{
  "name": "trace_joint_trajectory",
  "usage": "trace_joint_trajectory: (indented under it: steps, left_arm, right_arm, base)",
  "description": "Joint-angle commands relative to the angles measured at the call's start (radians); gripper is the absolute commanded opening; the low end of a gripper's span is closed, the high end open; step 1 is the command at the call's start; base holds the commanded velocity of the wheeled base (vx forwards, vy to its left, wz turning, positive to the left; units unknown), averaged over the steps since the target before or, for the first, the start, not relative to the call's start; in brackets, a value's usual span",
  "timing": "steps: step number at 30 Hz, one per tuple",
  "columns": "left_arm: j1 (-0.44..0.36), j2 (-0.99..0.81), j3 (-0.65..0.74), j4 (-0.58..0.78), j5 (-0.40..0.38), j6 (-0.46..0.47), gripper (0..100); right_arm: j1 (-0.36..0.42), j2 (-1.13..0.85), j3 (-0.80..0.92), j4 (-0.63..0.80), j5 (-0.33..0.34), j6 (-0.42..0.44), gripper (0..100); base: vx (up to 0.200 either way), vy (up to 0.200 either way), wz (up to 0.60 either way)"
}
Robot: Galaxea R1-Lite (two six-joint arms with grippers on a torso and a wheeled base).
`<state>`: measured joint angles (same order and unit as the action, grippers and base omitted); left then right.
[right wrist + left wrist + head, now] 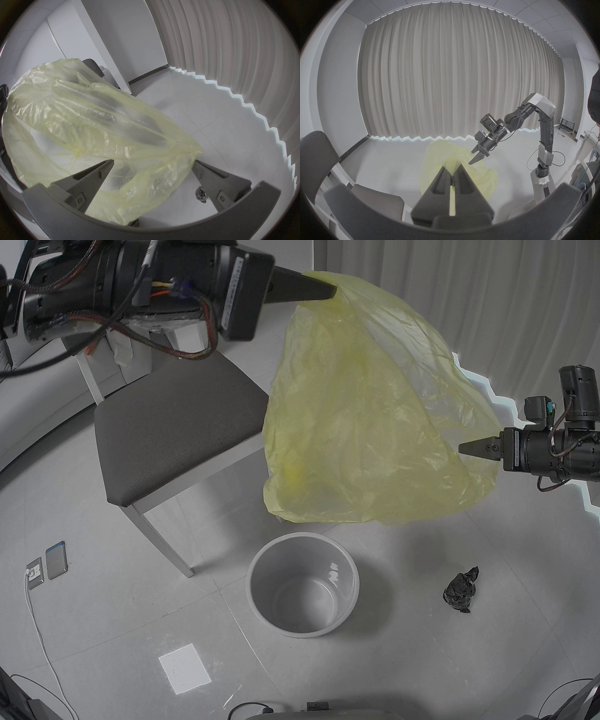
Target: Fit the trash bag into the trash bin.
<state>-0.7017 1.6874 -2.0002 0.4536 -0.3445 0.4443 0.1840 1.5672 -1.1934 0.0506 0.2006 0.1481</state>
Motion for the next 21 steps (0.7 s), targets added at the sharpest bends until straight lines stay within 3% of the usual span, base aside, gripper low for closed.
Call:
trace_joint_trajectory:
  steps: [1,15,21]
  left_arm:
    - [0.018,0.005,0.0,-0.001,-0.002,0.001,0]
    - [0.024,0.005,0.0,-0.006,0.024,-0.007,0]
    - [0.031,-0.015,0.0,-0.013,0.048,-0.105,0]
  right_arm:
    - [0.0,-0.052,0.04,0.003,0.0,-0.025,0]
    - [0.006,-0.039,0.041,0.008,-0.006,-0.027,0]
    - [0.008,-0.029,0.052,0.008,-0.015,-0.025,0]
  base:
    - [0.0,0.0,0.0]
    - [0.0,0.0,0.0]
    - [0.0,0.0,0.0]
